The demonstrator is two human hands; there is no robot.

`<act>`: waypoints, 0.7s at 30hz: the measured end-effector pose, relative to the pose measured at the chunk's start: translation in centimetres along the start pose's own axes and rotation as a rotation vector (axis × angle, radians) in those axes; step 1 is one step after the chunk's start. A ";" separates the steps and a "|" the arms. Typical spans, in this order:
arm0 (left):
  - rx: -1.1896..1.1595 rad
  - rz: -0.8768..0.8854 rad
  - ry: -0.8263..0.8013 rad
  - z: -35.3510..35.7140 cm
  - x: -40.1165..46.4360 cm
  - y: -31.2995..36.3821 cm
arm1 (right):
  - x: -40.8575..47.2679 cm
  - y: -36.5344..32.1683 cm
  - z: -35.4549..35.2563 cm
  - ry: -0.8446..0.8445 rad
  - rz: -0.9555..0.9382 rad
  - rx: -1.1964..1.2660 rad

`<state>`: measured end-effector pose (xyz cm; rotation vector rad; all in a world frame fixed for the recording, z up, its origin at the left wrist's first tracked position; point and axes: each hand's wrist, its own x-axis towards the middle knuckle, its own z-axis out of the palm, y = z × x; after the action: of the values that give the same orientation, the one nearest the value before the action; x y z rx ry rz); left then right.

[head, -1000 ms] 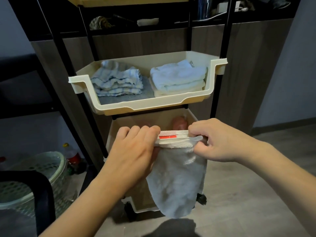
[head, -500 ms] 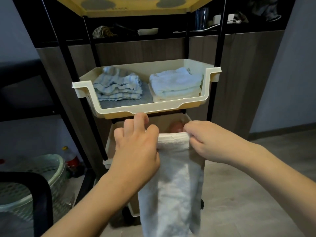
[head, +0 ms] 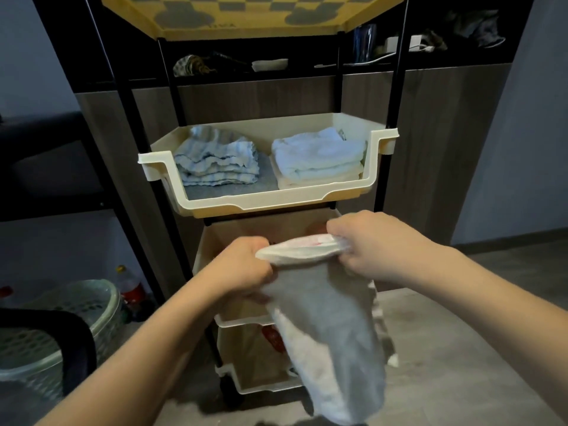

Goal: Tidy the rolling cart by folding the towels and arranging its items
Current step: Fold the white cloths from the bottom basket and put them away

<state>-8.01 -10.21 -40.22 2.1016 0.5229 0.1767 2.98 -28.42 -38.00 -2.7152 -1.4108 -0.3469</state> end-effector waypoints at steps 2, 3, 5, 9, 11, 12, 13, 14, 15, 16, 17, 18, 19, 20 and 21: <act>0.006 0.245 0.272 0.3 0.2 0.4 | 0.0 0.4 0.0 0.287 -0.033 -0.040; 0.037 0.381 0.378 0.4 -0.3 0.5 | -0.1 0.7 0.1 0.439 -0.078 -0.048; 0.154 0.678 0.483 0.6 -1.2 -0.3 | -0.7 1.2 0.8 0.687 -0.220 -0.066; 0.560 1.135 0.486 1.5 -1.4 -6.0 | -1.6 1.1 4.8 0.774 -0.552 -0.145; 0.701 1.106 0.406 2.6 -1.1 -9.3 | -1.9 0.8 7.6 0.619 -0.599 -0.158; 0.723 1.046 0.359 3.1 -1.2 -10.2 | -1.9 0.7 8.8 0.504 -0.584 -0.155; 0.687 0.959 0.319 3.4 -1.3 -10.6 | -1.8 0.6 9.5 0.367 -0.525 -0.101; 0.595 0.836 0.308 3.5 -1.4 -10.4 | -1.6 0.6 9.5 0.237 -0.431 0.007; 0.444 0.700 0.316 3.3 -1.3 -9.8 | -1.3 0.7 8.9 0.143 -0.316 0.134; 0.274 0.573 0.317 3.0 -1.0 -8.9 | -0.9 0.8 8.0 0.035 -0.205 0.269; 0.102 0.472 0.305 2.6 -0.5 -8.1 | -0.5 1.0 7.0 -0.063 -0.108 0.420; -0.050 0.420 0.283 2.2 0.0 -7.1 | 0.0 1.1 5.9 -0.133 -0.035 0.539; -0.174 0.392 0.267 1.8 0.5 -6.2 | 0.4 1.3 4.8 -0.180 0.008 0.597; -0.268 0.376 0.267 1.5 1.0 -5.3 | 0.8 1.5 3.8 -0.207 0.032 0.613; -0.324 0.383 0.281 1.3 1.4 -4.5 | 1.1 1.8 2.9 -0.212 0.051 0.593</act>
<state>-7.67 -8.43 -44.72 1.8460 0.2270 0.7354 5.59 -28.15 -40.47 -2.3295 -1.2287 0.3260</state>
